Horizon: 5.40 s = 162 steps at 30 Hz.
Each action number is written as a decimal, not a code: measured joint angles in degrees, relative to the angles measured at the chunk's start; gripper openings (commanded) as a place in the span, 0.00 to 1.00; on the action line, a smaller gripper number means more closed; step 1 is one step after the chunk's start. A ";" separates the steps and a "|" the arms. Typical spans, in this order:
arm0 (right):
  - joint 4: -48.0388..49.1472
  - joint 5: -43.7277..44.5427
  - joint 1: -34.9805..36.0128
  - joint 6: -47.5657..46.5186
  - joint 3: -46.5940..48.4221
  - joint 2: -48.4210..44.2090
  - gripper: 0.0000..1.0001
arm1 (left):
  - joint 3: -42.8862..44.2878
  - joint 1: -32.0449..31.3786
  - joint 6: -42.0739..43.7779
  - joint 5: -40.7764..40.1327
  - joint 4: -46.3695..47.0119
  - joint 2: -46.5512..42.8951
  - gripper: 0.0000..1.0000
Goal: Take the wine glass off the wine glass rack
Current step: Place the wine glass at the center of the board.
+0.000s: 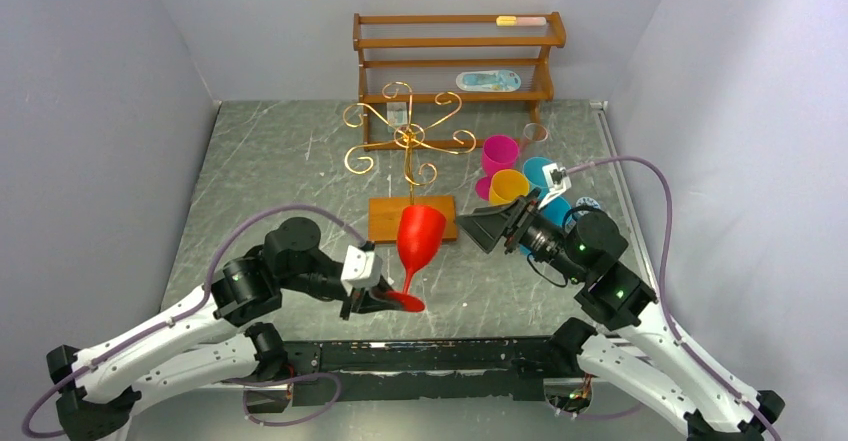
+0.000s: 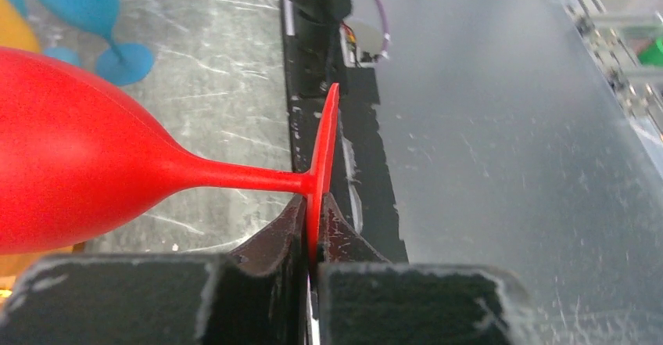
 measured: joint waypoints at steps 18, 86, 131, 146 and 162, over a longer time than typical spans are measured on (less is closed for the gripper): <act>-8.68 -20.00 -0.35 -4.52 12.26 20.00 0.85 | -2.08 0.00 18.40 6.91 -10.75 -1.70 0.05; 4.81 -53.77 -8.20 4.35 8.79 22.36 0.16 | -0.74 -0.66 26.64 6.73 -12.87 -2.19 0.05; 4.79 -52.81 -7.04 6.91 6.73 19.93 0.00 | -1.88 -0.59 25.27 5.40 -7.58 0.28 0.64; -8.85 -47.39 -6.80 -1.73 11.43 18.62 0.00 | -1.90 -0.57 23.26 -3.08 -4.13 -5.01 1.00; -24.20 -30.05 -6.67 -11.26 17.20 15.45 0.00 | -8.57 -0.57 13.16 -21.18 9.33 -17.31 1.00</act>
